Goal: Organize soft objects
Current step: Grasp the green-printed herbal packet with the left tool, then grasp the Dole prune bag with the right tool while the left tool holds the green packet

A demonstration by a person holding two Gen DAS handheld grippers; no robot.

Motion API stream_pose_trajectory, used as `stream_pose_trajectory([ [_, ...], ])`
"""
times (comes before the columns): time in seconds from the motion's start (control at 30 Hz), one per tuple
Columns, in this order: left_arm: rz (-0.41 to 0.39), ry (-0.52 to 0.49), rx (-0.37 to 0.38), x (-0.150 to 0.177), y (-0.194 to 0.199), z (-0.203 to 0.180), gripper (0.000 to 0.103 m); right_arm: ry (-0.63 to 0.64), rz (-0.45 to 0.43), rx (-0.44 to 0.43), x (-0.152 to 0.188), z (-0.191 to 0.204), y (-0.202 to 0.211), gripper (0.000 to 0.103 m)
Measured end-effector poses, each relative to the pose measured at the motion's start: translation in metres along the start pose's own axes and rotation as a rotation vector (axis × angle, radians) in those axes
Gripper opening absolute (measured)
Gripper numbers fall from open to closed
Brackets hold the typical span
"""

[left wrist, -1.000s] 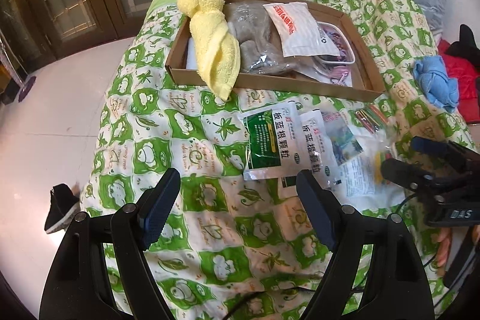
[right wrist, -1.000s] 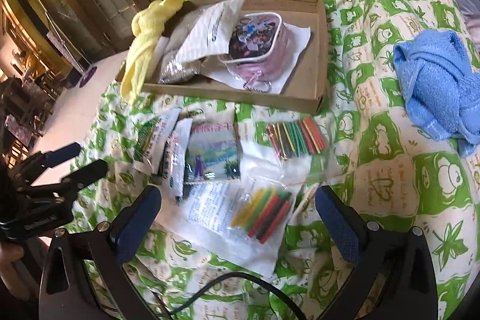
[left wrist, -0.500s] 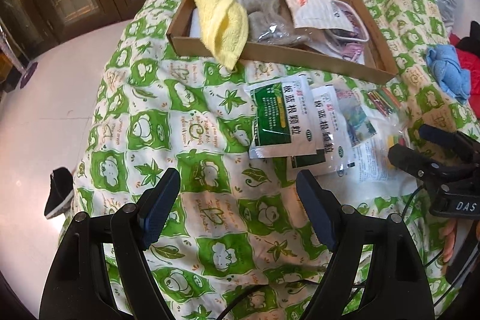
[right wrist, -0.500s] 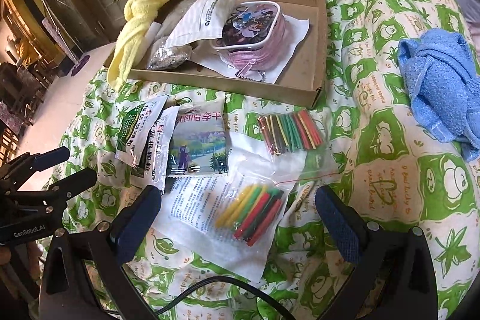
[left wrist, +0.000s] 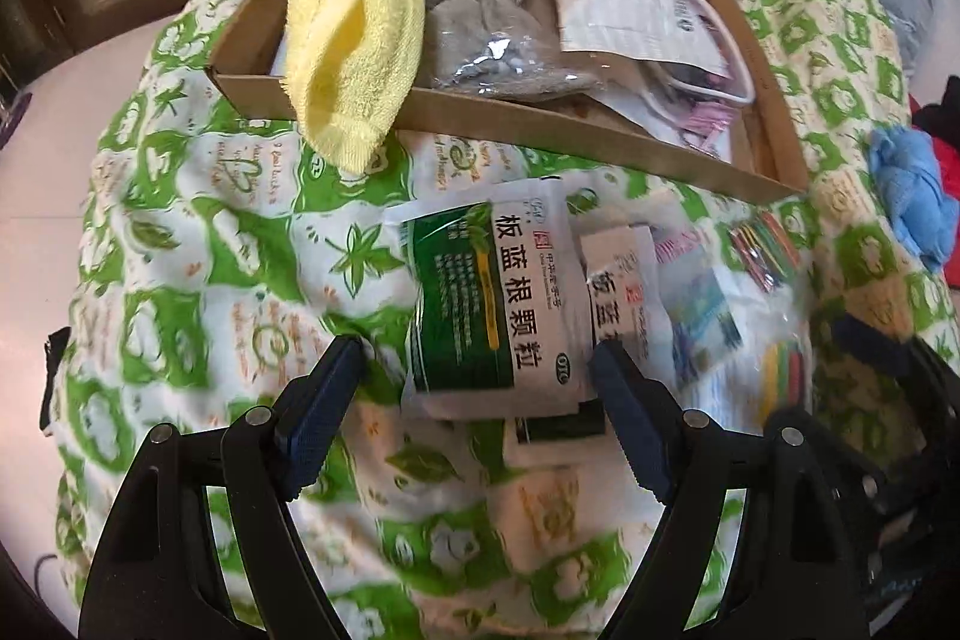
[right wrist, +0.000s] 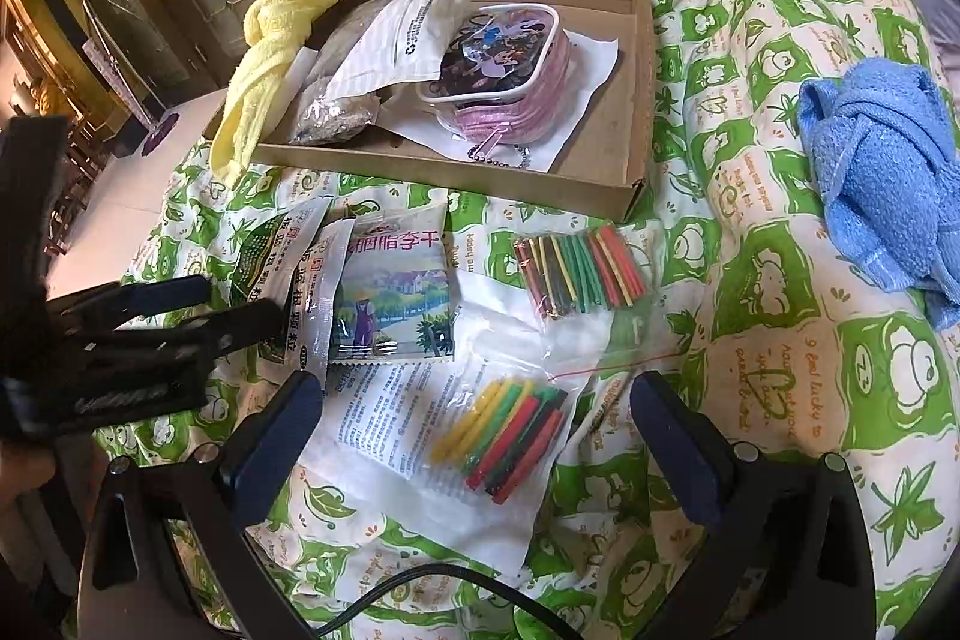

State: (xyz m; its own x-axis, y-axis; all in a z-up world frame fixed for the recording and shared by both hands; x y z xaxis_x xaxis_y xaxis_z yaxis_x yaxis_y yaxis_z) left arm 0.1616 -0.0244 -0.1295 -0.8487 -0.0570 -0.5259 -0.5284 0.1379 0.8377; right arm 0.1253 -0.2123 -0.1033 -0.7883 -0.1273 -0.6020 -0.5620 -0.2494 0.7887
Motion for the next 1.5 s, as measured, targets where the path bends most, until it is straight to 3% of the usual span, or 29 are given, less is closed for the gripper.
stream_pose_trajectory([
  [0.07,0.005,0.025,0.015,-0.002,-0.004,0.003,0.08,0.001,0.0,0.001,0.0,0.0,-0.001,0.103],
  [0.17,-0.023,0.037,0.022,-0.004,-0.002,0.008,0.062,0.003,0.002,0.002,-0.001,0.0,-0.004,0.103],
  [0.37,-0.022,0.008,0.036,0.008,0.012,0.007,0.044,0.008,0.001,-0.003,-0.002,0.001,-0.006,0.103],
  [0.5,0.005,-0.043,0.024,0.033,0.034,0.009,0.044,0.003,0.002,-0.006,-0.001,0.001,-0.005,0.103],
  [0.7,0.065,-0.025,0.042,0.079,0.066,0.024,0.044,0.016,0.009,-0.007,0.0,0.003,-0.006,0.103],
  [0.83,0.079,-0.026,0.03,0.101,0.067,0.03,0.044,0.029,0.019,-0.016,0.002,0.007,-0.008,0.103],
  [0.97,0.052,-0.071,0.009,0.097,0.063,0.022,0.054,0.063,0.039,-0.032,0.003,0.021,-0.009,0.102],
  [1.07,0.03,-0.093,0.006,0.094,0.064,0.016,0.055,0.079,0.068,-0.068,0.001,0.036,-0.008,0.1],
  [1.3,-0.01,-0.021,0.073,0.091,0.077,0.032,0.061,0.045,0.123,-0.099,-0.013,0.055,-0.023,0.092],
  [1.5,0.006,0.01,0.083,0.09,0.068,0.04,0.061,0.006,0.129,-0.03,-0.031,0.04,-0.035,0.091],
])
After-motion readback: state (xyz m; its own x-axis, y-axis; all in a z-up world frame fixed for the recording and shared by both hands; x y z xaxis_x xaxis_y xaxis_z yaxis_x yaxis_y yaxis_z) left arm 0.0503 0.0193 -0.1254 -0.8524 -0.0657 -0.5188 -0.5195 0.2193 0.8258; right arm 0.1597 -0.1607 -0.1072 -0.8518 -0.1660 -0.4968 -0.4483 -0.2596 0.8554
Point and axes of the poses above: each gripper's, at about its wrist camera, not at the fingertips, and y roughly against the way its jaws point, z to its left, x to its underside, the point moved 7 cm from there along -y, roughly the way its jaws point, and after that the axes turned 11 degrees about -z, right-handed, at the moved point
